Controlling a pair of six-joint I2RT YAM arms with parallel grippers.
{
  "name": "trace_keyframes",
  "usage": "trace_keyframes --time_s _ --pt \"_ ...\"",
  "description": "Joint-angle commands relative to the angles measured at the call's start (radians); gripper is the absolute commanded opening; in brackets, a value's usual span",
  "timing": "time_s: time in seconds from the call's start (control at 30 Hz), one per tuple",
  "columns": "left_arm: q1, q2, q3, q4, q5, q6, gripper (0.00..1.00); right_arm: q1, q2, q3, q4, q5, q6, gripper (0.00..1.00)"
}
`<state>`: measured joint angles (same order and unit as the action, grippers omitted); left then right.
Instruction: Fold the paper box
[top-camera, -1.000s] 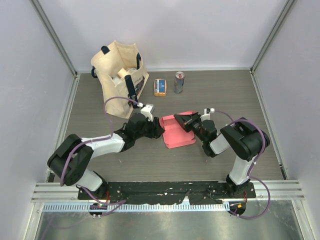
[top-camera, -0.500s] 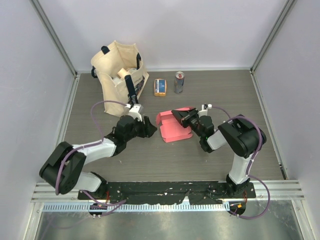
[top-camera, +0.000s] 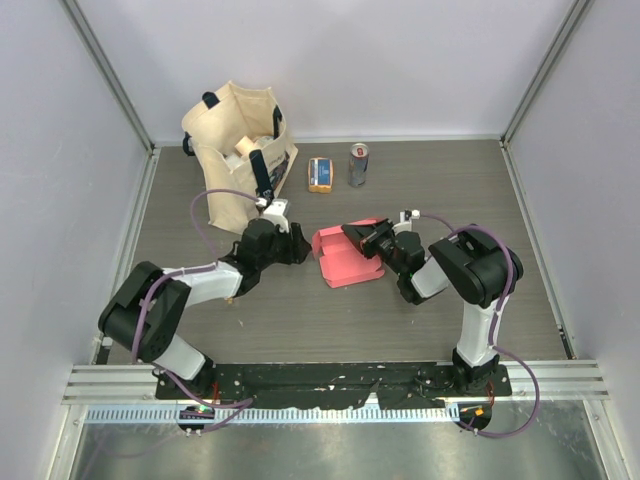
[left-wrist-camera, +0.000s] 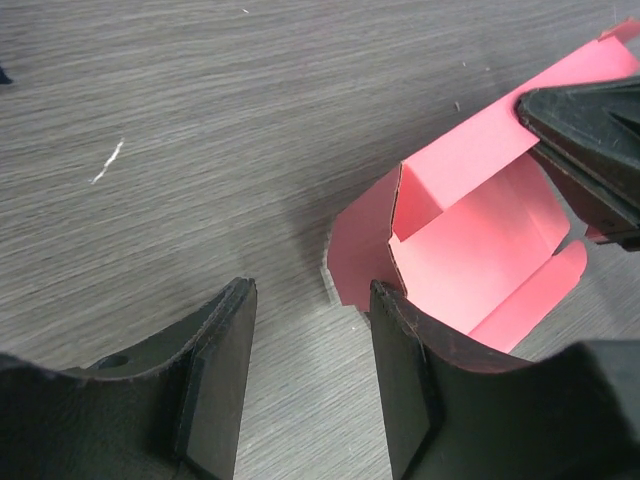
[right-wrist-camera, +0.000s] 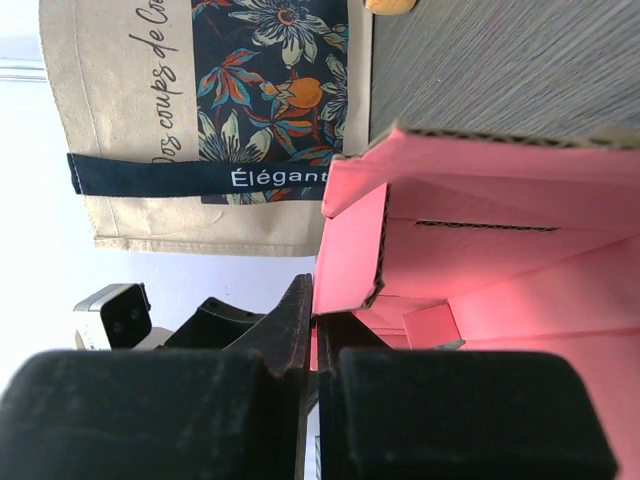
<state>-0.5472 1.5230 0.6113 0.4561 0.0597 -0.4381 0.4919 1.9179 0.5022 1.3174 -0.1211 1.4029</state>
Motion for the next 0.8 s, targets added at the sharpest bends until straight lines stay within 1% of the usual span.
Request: trace_keyframes --time_s 0.0,0.1,0.17,0.23,0.43,0.57,0.63,0.7,0.77 --pt "-0.013 0.034 0.054 0.082 0.075 0.085 0.52 -0.006 -0.005 0.004 0.126 -0.005 -0.030 0.02" --pt "-0.054 0.052 0.080 0.058 0.072 0.120 0.50 -0.006 0.003 0.002 0.137 0.000 -0.022 0.02" --pt "-0.074 0.063 0.088 0.046 0.046 0.136 0.51 -0.006 0.004 0.001 0.141 0.003 -0.019 0.02" --pt "-0.083 0.068 0.097 0.039 0.014 0.150 0.52 -0.006 0.003 -0.001 0.141 0.003 -0.018 0.02" --pt "-0.096 0.100 0.134 0.024 -0.012 0.171 0.52 -0.007 0.003 -0.002 0.144 0.009 -0.008 0.02" --pt "-0.100 0.108 0.136 0.039 -0.050 0.183 0.46 -0.006 -0.003 -0.014 0.141 0.017 -0.012 0.02" --pt "-0.103 0.103 0.134 0.039 -0.051 0.188 0.46 -0.006 0.001 -0.024 0.144 0.017 -0.015 0.02" --pt "-0.103 0.076 0.101 0.042 -0.026 0.190 0.50 -0.006 0.004 -0.034 0.157 0.018 -0.009 0.02" --pt "-0.102 -0.001 0.041 0.041 -0.026 0.180 0.55 -0.009 0.006 -0.040 0.161 0.020 -0.007 0.02"
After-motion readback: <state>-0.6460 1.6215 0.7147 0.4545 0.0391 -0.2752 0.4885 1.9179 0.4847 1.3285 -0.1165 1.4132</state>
